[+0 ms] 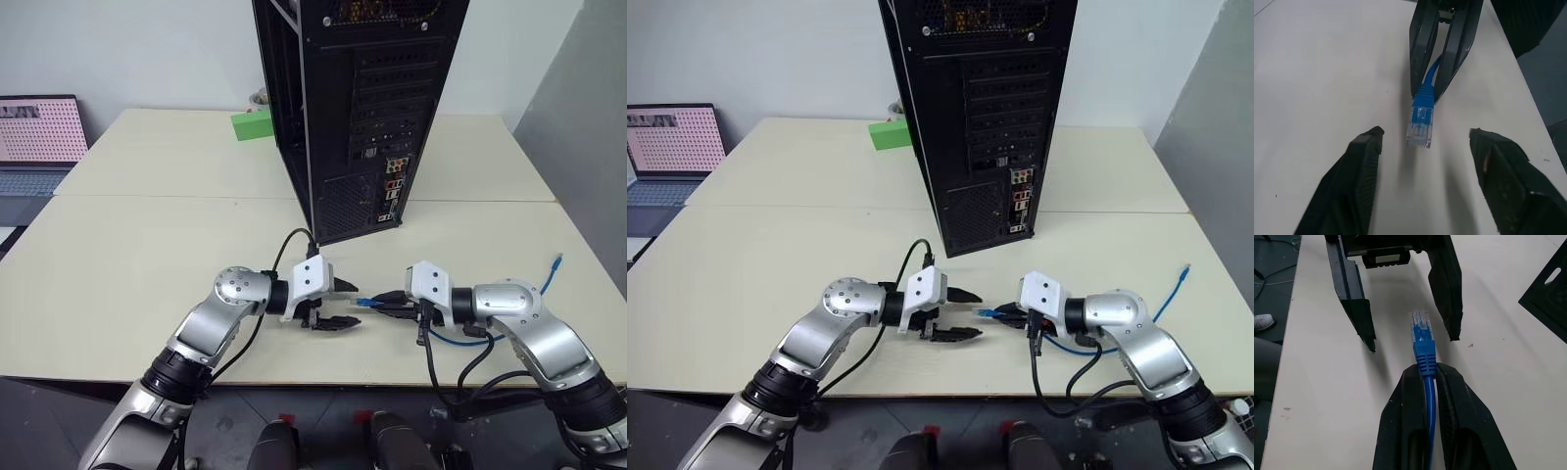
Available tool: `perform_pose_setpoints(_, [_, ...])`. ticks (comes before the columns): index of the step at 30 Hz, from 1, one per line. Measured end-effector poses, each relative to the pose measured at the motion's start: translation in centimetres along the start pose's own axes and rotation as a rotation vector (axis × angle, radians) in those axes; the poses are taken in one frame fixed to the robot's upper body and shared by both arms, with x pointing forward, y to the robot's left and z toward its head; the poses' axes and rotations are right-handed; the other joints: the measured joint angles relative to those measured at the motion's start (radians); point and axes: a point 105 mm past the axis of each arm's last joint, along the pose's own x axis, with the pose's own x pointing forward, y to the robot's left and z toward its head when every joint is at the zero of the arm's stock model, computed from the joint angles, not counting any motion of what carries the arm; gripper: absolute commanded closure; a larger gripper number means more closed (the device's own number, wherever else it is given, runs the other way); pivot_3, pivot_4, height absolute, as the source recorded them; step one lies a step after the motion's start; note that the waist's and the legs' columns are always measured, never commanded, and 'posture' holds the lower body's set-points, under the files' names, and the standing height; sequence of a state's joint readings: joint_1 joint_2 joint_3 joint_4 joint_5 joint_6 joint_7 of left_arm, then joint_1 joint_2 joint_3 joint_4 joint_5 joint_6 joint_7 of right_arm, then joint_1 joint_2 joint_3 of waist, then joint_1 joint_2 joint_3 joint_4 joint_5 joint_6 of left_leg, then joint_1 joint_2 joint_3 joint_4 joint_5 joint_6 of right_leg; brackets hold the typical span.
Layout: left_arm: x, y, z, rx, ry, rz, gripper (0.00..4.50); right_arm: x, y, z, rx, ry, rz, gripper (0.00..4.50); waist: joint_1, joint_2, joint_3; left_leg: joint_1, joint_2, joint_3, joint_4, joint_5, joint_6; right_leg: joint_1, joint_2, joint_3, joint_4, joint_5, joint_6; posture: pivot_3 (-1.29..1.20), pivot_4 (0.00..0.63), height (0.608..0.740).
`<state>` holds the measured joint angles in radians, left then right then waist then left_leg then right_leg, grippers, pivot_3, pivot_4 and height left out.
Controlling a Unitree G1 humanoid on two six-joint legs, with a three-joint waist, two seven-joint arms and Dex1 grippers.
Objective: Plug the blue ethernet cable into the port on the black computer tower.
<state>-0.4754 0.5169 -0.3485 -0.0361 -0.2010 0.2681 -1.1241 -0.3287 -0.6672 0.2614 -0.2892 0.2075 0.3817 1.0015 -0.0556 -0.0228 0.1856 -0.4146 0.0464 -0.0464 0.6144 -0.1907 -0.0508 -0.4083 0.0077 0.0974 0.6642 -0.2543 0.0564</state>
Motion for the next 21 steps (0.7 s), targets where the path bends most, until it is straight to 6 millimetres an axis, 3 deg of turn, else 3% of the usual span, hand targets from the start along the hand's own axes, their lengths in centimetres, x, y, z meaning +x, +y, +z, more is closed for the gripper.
perform_pose_setpoints(9, [0.18,0.02,-0.08,0.015,-0.002,-0.001,4.20,0.28,0.24,-0.32,-0.014,0.025,0.010,4.46,0.000,0.000,0.000,0.000,0.000,0.000,0.000,0.000,0.000,0.000,0.000,0.000,0.000,0.000,0.000,0.00,0.150,0.740])
perform_pose_setpoints(14, [0.15,-0.01,-0.06,0.030,-0.002,-0.003,4.21,0.30,0.20,-0.25,-0.018,0.026,0.012,4.46,0.000,0.000,0.000,0.000,0.000,0.000,0.000,0.000,0.000,0.000,0.000,0.000,0.000,0.000,0.000,0.00,0.150,0.740])
perform_pose_setpoints(16, [0.14,-0.07,-0.09,0.033,-0.003,-0.005,4.21,0.30,0.26,-0.27,-0.018,0.026,0.016,3.77,0.000,0.000,0.000,0.000,0.000,0.000,0.000,0.000,0.000,0.000,0.000,0.000,0.000,0.000,0.000,0.00,0.150,0.740])
perform_pose_setpoints(21, [0.18,-0.33,-0.18,0.037,-0.008,-0.015,4.21,0.16,0.37,-0.36,-0.019,0.034,0.031,2.64,0.000,0.000,0.000,0.000,0.000,0.000,0.000,0.000,0.000,0.000,0.000,0.000,0.000,0.000,0.000,0.00,0.150,0.740])
